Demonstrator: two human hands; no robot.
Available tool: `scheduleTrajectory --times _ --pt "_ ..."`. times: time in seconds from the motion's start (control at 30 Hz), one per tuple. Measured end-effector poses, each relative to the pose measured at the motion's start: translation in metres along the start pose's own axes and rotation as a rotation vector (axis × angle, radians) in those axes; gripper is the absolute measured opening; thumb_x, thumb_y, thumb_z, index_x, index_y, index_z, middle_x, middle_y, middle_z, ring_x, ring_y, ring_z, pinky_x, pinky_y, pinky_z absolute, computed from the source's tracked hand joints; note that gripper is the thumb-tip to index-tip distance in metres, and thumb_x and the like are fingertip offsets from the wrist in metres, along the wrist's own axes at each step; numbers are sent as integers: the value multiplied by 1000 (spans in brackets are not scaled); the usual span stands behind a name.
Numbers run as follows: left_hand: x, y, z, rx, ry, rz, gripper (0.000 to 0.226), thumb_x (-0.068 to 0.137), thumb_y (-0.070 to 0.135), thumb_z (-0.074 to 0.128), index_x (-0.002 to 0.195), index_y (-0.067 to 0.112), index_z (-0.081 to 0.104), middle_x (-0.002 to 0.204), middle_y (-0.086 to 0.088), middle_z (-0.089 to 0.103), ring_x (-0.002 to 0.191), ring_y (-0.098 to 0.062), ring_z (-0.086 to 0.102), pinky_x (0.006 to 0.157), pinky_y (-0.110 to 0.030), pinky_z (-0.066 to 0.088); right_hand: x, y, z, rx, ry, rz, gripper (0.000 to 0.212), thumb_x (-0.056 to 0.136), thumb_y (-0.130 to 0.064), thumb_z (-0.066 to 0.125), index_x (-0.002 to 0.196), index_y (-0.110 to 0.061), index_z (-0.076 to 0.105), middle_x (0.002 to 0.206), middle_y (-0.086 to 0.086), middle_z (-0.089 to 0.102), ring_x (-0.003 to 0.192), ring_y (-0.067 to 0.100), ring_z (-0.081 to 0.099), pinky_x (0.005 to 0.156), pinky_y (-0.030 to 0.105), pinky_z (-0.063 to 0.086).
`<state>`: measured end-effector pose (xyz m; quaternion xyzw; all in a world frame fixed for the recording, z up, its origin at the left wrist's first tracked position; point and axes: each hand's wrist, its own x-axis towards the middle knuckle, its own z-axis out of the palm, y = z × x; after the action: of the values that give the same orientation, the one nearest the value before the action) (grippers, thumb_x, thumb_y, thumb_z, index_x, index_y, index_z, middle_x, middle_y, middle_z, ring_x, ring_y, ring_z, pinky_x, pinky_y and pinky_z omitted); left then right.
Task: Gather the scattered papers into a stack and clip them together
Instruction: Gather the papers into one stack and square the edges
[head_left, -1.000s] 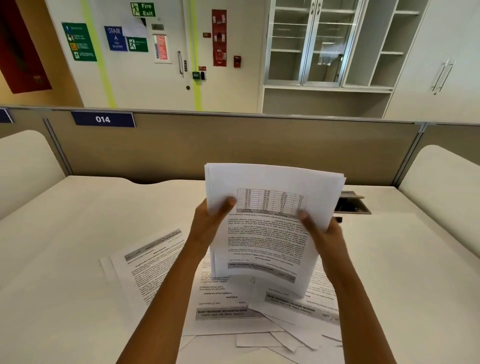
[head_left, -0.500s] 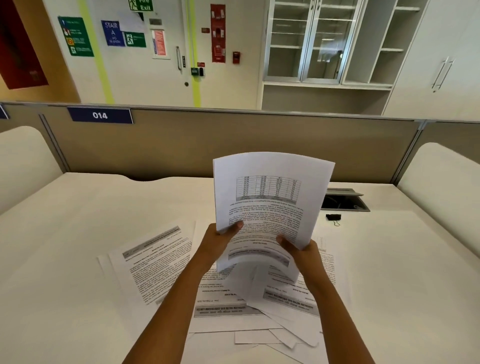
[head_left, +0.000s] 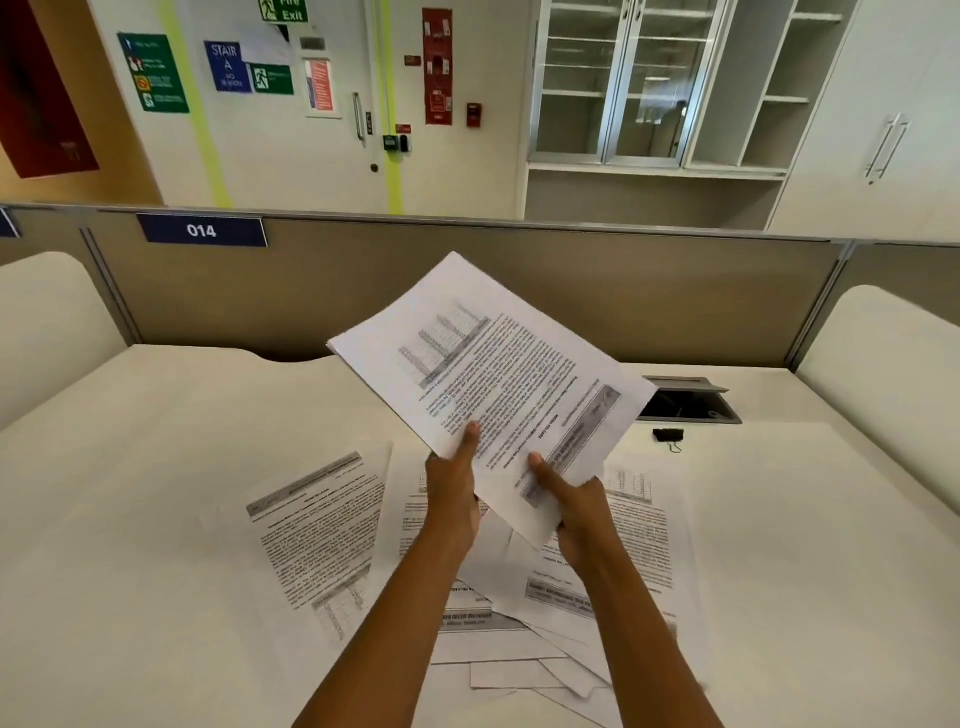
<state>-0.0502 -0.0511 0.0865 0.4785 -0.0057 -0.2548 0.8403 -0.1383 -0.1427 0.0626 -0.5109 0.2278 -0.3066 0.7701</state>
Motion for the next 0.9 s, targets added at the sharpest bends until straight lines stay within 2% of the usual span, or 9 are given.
scheduleTrajectory --times 0.07,0.17,0.27,0.4,0.5,0.6,0.67,0.73,0.9 --pt "9 8 -10 -23 25 27 41 89 12 60 130 12 52 113 -9 66 101 -28 65 90 -48 53 2 -2 -11 -22 -29 13 37 70 -11 76 105 -15 63 93 -1 74 82 17 73 65 30 59" --pt "29 28 -43 -21 110 106 45 88 3 59 132 9 50 110 -8 67 95 -26 65 84 -44 54 5 -10 -39 -168 -63 102 69 41 -34 91 100 -10 65 98 9 74 90 27 71 77 42 58" --pt "44 34 -77 232 162 155 50 87 -2 60 133 13 50 130 -13 56 110 -30 58 86 -38 50 14 -9 -64 -317 -27 199 47 63 -19 82 104 -7 63 105 15 71 92 32 69 83 48 56" --pt "49 19 -107 674 221 87 51 85 -6 60 133 7 51 135 -19 54 117 -32 55 98 -41 47 20 7 -79 -519 29 235 39 76 -10 74 112 -5 59 107 15 67 86 28 68 72 38 59" --pt "44 8 -109 1011 251 80 46 90 2 56 135 1 48 138 -19 51 125 -32 51 108 -39 40 19 20 -79 -583 203 210 46 79 -10 71 122 -5 54 122 16 61 104 35 62 92 48 50" --pt "41 6 -98 1223 197 114 41 97 13 44 135 -2 46 139 -20 49 127 -33 48 106 -35 38 18 21 -70 -782 220 162 62 89 -18 60 142 -5 32 143 15 43 129 35 44 108 45 36" --pt "40 5 -93 1280 204 139 39 99 14 40 132 -2 49 135 -21 53 125 -33 50 103 -36 40 20 21 -68 -835 192 178 65 92 -23 54 147 -7 22 150 15 33 135 35 35 112 45 30" --pt "42 6 -92 1280 241 152 35 98 13 41 126 -3 55 128 -21 58 119 -34 54 96 -36 44 20 18 -68 -831 185 194 63 93 -22 54 146 -8 23 149 14 34 135 34 35 112 45 30" --pt "49 20 -93 1091 184 91 33 89 5 56 121 1 61 125 -18 62 112 -32 58 93 -34 47 16 1 -74 -791 227 103 49 87 -16 61 133 -11 46 127 15 60 109 33 61 95 48 49"
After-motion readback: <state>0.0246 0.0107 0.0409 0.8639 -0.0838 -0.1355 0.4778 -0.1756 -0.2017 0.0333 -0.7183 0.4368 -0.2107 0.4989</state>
